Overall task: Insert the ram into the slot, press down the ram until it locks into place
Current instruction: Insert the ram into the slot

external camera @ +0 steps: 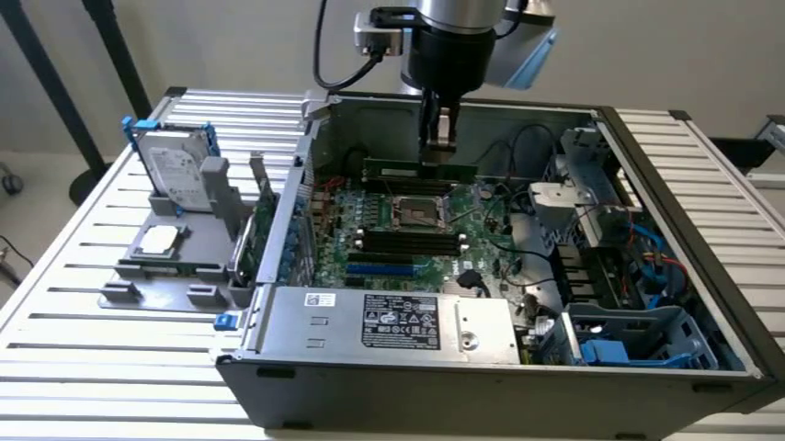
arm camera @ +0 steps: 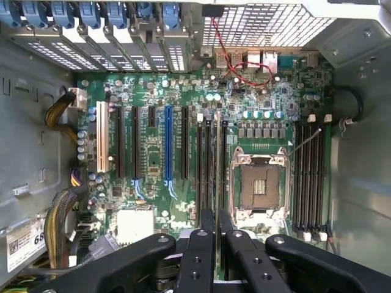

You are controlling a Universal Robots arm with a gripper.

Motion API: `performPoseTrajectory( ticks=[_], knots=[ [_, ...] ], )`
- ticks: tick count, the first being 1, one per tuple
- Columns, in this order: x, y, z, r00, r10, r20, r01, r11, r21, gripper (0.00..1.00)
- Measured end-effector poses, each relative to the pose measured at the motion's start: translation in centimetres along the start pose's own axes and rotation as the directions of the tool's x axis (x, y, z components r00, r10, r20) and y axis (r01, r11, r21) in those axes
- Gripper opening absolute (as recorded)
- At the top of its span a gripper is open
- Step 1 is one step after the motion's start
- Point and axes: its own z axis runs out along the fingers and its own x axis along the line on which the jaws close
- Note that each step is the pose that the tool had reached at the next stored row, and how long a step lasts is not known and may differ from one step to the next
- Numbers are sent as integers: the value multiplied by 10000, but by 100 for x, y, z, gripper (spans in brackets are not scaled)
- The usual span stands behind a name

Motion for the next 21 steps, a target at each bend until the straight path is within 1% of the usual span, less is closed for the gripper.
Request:
performPoseTrajectory(
  ticks=[21],
  knots=[
    [73, -9, 380, 10000, 1, -1, -1, 10000, 0, 14]
  ],
)
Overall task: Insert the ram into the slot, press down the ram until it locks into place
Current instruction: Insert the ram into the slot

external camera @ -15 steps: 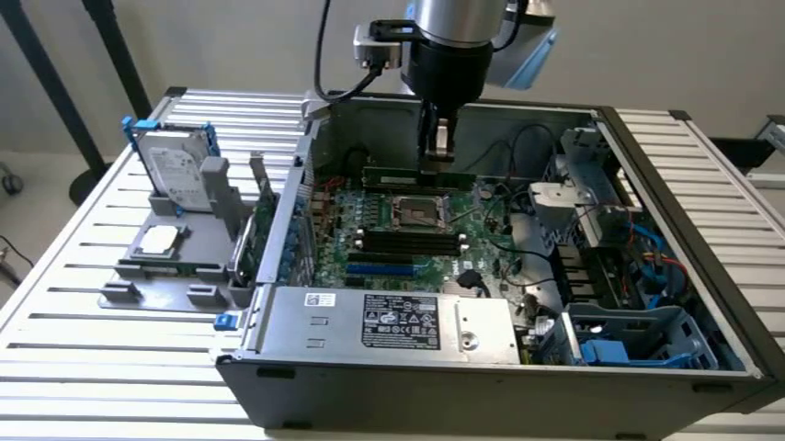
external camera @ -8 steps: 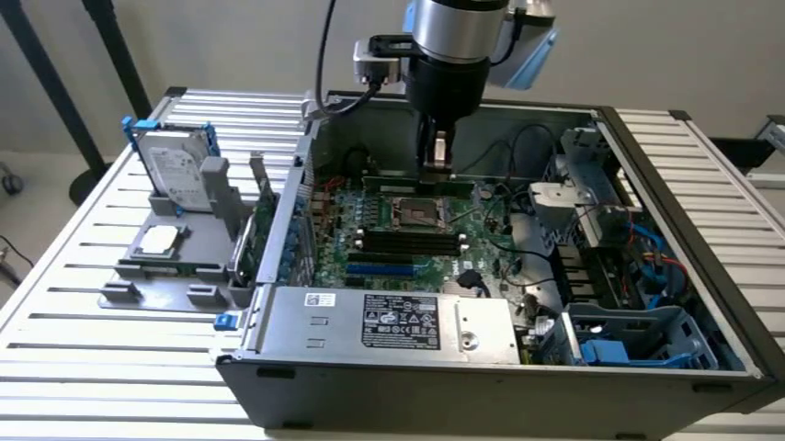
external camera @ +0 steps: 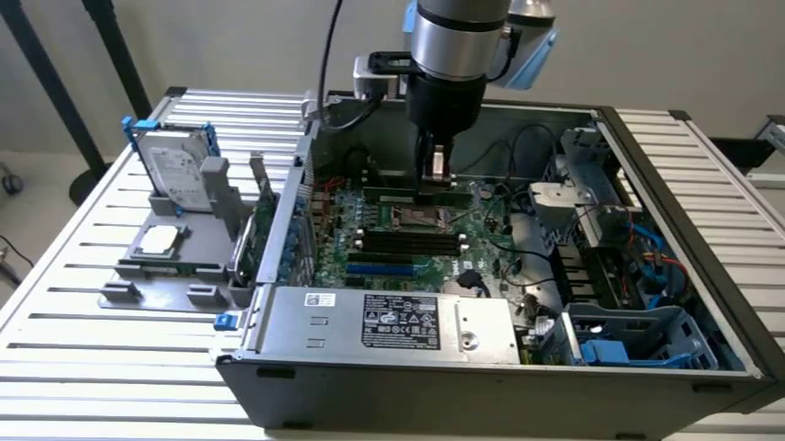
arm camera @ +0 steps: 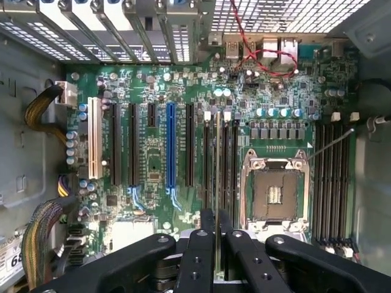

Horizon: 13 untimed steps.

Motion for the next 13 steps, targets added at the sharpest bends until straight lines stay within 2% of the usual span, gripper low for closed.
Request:
performPoseTrajectory(
  ticks=[13],
  knots=[
    [45, -10, 237, 10000, 0, 1, 0, 10000, 0, 14]
  ],
)
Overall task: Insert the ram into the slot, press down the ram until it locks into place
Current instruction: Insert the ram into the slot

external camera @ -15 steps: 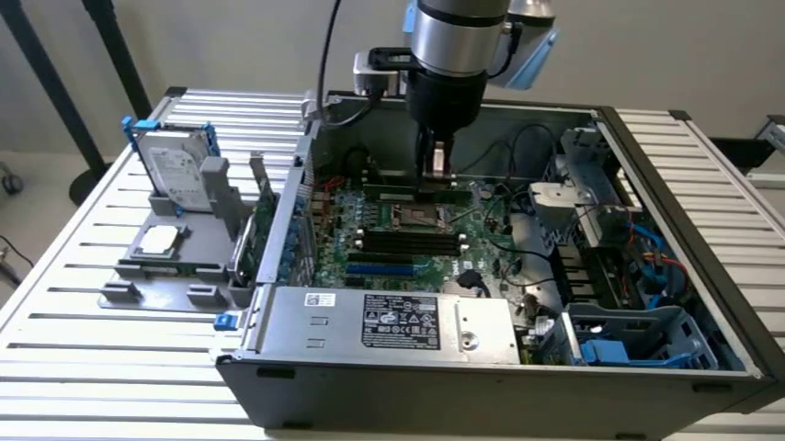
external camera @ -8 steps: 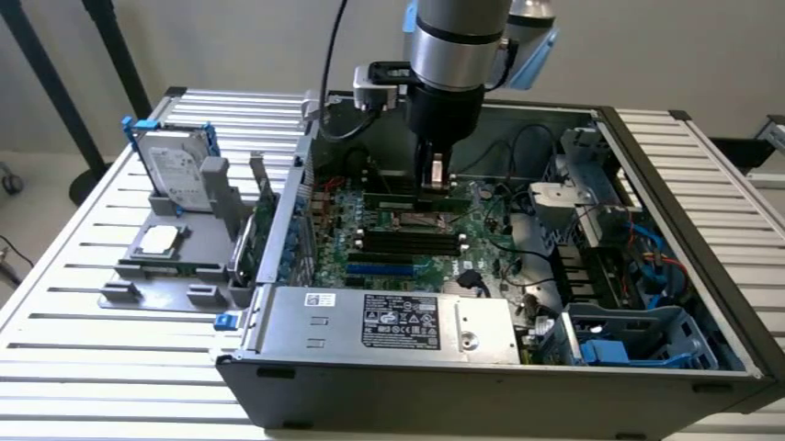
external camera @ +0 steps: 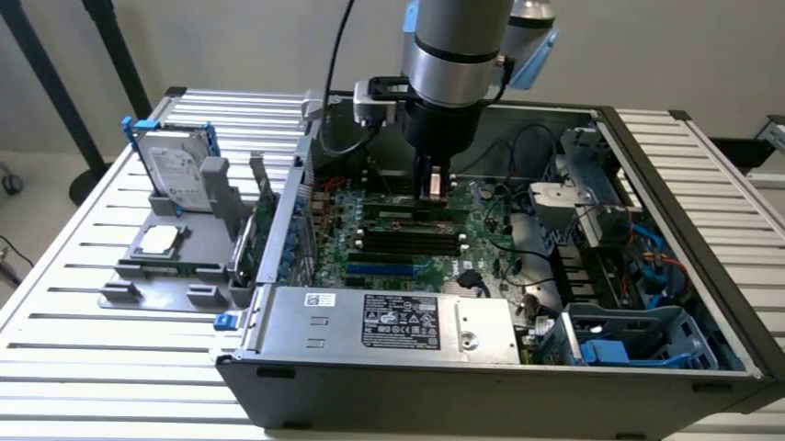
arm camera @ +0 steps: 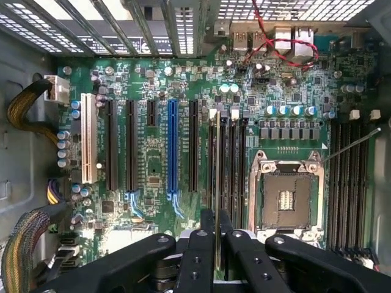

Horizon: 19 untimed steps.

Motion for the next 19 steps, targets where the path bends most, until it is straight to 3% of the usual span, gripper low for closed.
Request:
performPoseTrajectory(
  ticks=[19],
  knots=[
    [-18, -13, 345, 10000, 0, 0, 0, 10000, 8, 14]
  ],
)
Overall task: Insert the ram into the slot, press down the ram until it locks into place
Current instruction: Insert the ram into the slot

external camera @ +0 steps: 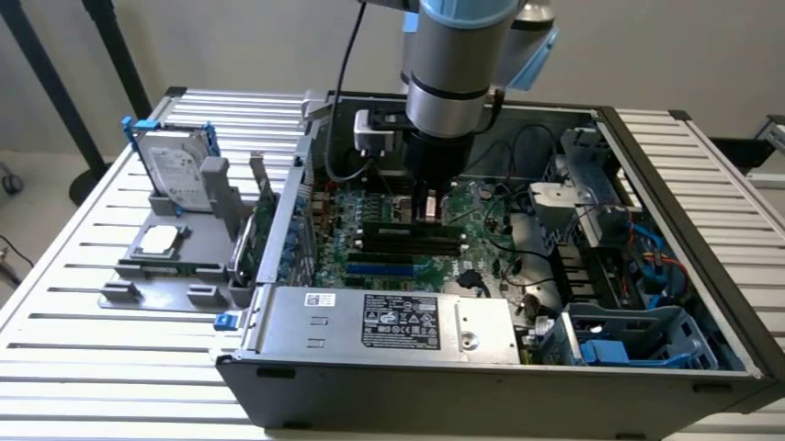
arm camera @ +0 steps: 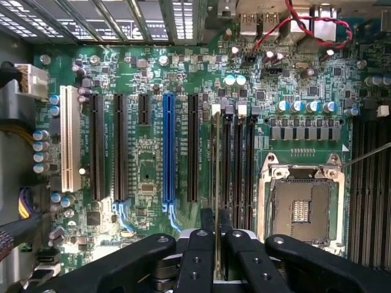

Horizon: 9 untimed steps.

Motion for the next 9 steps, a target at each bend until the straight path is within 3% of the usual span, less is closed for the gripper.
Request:
performPoseTrajectory(
  ticks=[9],
  knots=[
    [-2, -3, 75, 10000, 0, 0, 0, 10000, 10, 14]
  ],
)
